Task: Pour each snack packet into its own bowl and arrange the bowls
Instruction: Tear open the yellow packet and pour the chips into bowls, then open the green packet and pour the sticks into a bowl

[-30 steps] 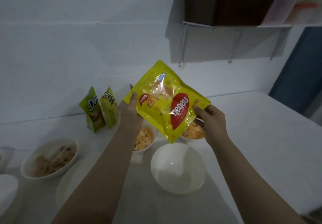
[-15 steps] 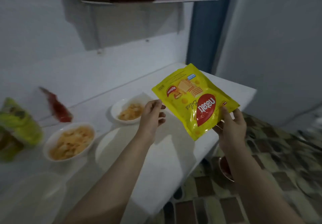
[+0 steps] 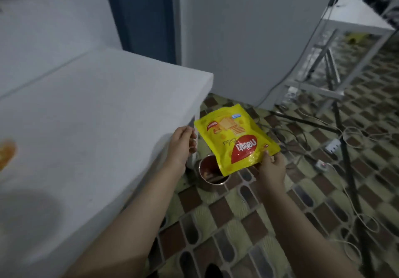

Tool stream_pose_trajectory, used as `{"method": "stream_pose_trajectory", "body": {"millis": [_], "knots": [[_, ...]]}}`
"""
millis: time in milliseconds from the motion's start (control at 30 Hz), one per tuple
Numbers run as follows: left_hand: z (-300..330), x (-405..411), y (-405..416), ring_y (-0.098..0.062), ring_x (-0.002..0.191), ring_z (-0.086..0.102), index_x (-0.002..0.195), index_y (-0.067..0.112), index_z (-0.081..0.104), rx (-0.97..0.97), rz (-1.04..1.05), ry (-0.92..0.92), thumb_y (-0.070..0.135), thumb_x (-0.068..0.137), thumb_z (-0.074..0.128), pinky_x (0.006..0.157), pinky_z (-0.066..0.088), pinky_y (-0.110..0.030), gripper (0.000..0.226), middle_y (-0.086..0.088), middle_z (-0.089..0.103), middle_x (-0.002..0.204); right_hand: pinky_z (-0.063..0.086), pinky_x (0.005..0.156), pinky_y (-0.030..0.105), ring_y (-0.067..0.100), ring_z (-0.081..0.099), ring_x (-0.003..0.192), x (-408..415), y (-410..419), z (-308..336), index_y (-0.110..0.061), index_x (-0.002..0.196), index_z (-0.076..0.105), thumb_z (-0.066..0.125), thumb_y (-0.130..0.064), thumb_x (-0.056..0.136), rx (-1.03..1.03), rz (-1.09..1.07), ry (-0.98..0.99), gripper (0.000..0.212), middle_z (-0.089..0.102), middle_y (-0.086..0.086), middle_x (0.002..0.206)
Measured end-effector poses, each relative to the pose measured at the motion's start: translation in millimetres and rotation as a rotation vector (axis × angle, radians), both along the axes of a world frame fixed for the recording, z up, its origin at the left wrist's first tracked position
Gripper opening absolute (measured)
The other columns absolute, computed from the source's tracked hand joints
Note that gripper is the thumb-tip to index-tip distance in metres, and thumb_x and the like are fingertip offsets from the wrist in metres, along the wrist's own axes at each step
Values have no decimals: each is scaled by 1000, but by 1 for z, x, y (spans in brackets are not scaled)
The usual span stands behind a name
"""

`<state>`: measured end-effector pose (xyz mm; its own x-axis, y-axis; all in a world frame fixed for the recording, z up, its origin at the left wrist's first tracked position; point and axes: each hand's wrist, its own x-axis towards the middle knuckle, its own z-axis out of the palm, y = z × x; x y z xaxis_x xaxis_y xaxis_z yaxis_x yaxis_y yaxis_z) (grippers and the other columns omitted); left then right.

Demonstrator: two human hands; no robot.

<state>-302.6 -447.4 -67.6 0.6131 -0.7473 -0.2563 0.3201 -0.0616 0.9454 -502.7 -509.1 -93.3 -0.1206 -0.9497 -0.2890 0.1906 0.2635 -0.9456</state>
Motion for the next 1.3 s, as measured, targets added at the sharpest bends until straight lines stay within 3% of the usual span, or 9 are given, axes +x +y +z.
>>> {"method": "stream_pose_trajectory", "body": {"millis": [167, 400, 533, 700, 767, 833, 1000, 1167, 1300], "knots": [[-65, -22, -62, -10, 55, 49, 84, 18, 57, 153, -66, 27, 23, 102, 46, 53, 41, -25, 22, 2, 55, 71, 56, 48, 27, 30, 63, 99, -20, -48, -70, -13, 136, 49, 42, -15, 105, 229, -56, 65, 32, 57, 13, 121], [-197, -15, -116, -10, 62, 50, 91, 23, 57, 371, -77, 43, 21, 102, 42, 54, 42, -23, 19, 0, 57, 81, 59, 70, 44, 34, 65, 98, -13, -115, -214, -20, 125, 53, 40, -7, 102, 412, -18, 131, 30, 58, 13, 119], [-307, -1, -148, -10, 64, 50, 91, 24, 57, 405, -79, 8, 19, 102, 41, 58, 43, -24, 20, 3, 57, 79, 60, 79, 51, 38, 65, 100, 2, -163, -352, -6, 137, 46, 45, -3, 96, 488, 53, 144, 41, 56, 25, 130], [-434, 11, -175, -10, 67, 54, 97, 22, 57, 407, -81, 5, 20, 103, 40, 61, 45, -24, 19, 3, 60, 82, 61, 54, 41, 43, 62, 107, 36, -197, -495, -5, 139, 43, 39, 1, 98, 524, -3, -30, 42, 53, 22, 133], [-461, 10, -182, -12, 77, 60, 103, 22, 57, 392, -114, -6, 21, 104, 39, 66, 46, -25, 18, 1, 65, 92, 59, 76, 44, 40, 60, 113, 46, -195, -511, -2, 133, 43, 45, -5, 100, 541, 43, -118, 33, 52, 18, 135], [-468, 5, -184, -14, 92, 63, 114, 19, 57, 383, -159, -26, 22, 104, 39, 74, 48, -26, 20, 2, 68, 106, 53, 92, 45, 36, 56, 121, 50, -191, -507, 0, 137, 43, 40, -11, 104, 563, 126, -167, 35, 55, 13, 128], [-403, -18, -175, -9, 106, 61, 115, 23, 59, 354, -160, -129, 26, 102, 46, 93, 49, -37, 18, 13, 67, 112, 53, 97, 47, 29, 63, 109, 49, -174, -418, -10, 119, 53, 40, -19, 105, 400, 121, -111, 20, 63, 11, 120], [-233, -36, -153, -8, 100, 65, 102, 30, 59, 171, -70, -233, 24, 103, 43, 95, 52, -38, 17, 15, 69, 106, 53, 88, 46, 20, 64, 91, 50, -146, -220, -24, 96, 64, 44, -28, 103, -46, 172, 184, 22, 68, -3, 93], [-84, -40, -108, -16, 92, 64, 99, 26, 59, 6, 52, -320, 15, 102, 44, 80, 53, -27, 19, 5, 67, 102, 49, 71, 30, 10, 57, 74, 52, -100, -71, -21, 88, 61, 46, -25, 103, -362, 316, 150, 22, 61, -10, 78]]}}
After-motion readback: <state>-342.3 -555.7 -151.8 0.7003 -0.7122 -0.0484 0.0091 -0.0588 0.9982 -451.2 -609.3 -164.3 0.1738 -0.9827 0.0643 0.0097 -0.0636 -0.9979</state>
